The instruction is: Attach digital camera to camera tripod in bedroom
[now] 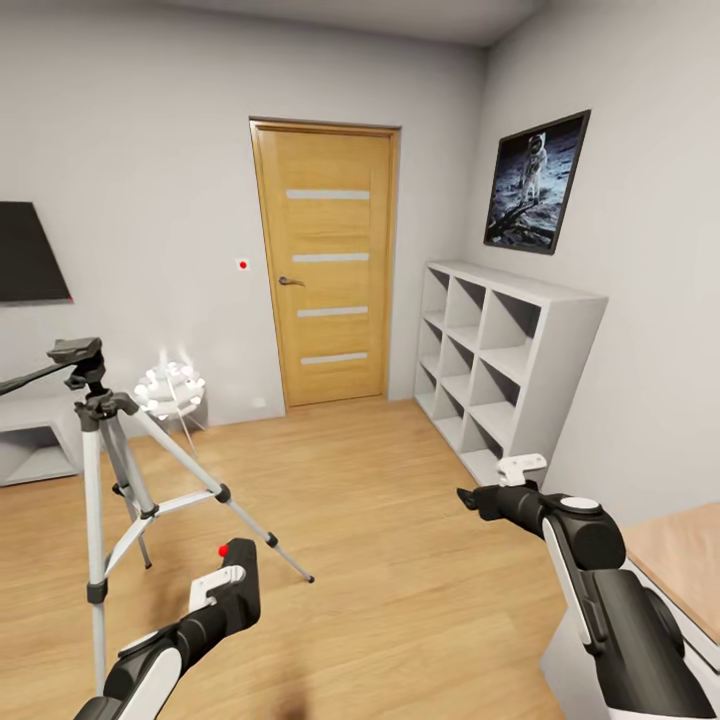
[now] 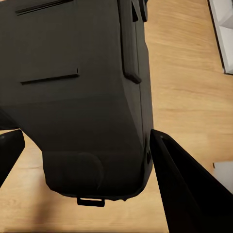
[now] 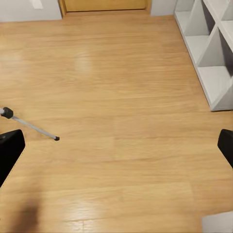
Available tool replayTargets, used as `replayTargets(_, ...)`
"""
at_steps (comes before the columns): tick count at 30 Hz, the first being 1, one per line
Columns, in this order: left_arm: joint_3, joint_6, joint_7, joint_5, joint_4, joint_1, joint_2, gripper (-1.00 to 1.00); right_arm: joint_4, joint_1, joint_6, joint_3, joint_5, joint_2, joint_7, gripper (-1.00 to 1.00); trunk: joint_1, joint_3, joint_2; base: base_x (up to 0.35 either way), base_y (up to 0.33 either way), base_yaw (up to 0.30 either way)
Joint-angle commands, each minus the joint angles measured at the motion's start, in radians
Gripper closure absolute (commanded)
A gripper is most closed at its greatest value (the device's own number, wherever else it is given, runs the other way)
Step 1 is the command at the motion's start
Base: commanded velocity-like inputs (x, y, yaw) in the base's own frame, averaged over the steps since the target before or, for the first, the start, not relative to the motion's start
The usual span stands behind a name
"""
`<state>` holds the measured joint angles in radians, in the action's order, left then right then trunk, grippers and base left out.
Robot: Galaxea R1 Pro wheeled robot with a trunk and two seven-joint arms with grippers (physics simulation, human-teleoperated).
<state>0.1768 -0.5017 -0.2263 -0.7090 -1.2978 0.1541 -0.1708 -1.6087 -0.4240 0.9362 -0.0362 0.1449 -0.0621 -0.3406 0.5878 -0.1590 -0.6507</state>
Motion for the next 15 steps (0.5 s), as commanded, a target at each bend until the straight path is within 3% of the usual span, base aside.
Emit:
replayTargets(1, 0.002, -0.001, -0.007, -0.010, 0.003, 0.001, -0.001, 1.00, -0.002, 0.000, 0.004, -0.001, 0.011, -0.001, -0.019, -1.00, -0.004, 0.002, 0.006, 0.000, 0.000, 0.000)
replayTargets(8, 0.002, 0.000, -0.006, -0.011, 0.041, 0.001, 0.000, 1.00, -0.003, 0.002, 0.007, -0.004, 0.012, -0.003, -0.129, -1.00, -0.030, 0.023, 0.055, 0.000, 0.000, 0.000)
replayTargets(9, -0.001, 0.001, -0.008, -0.011, 0.053, 0.001, 0.000, 1.00, -0.003, 0.002, 0.009, -0.006, 0.013, -0.005, -0.174, -1.00, -0.034, 0.027, 0.062, 0.000, 0.000, 0.000)
replayTargets(15, -0.005, 0.022, -0.018, -0.009, 0.057, 0.001, 0.005, 1.00, -0.003, 0.003, 0.009, -0.003, 0.012, -0.007, -0.204, -1.00, -0.042, 0.033, 0.076, 0.000, 0.000, 0.000)
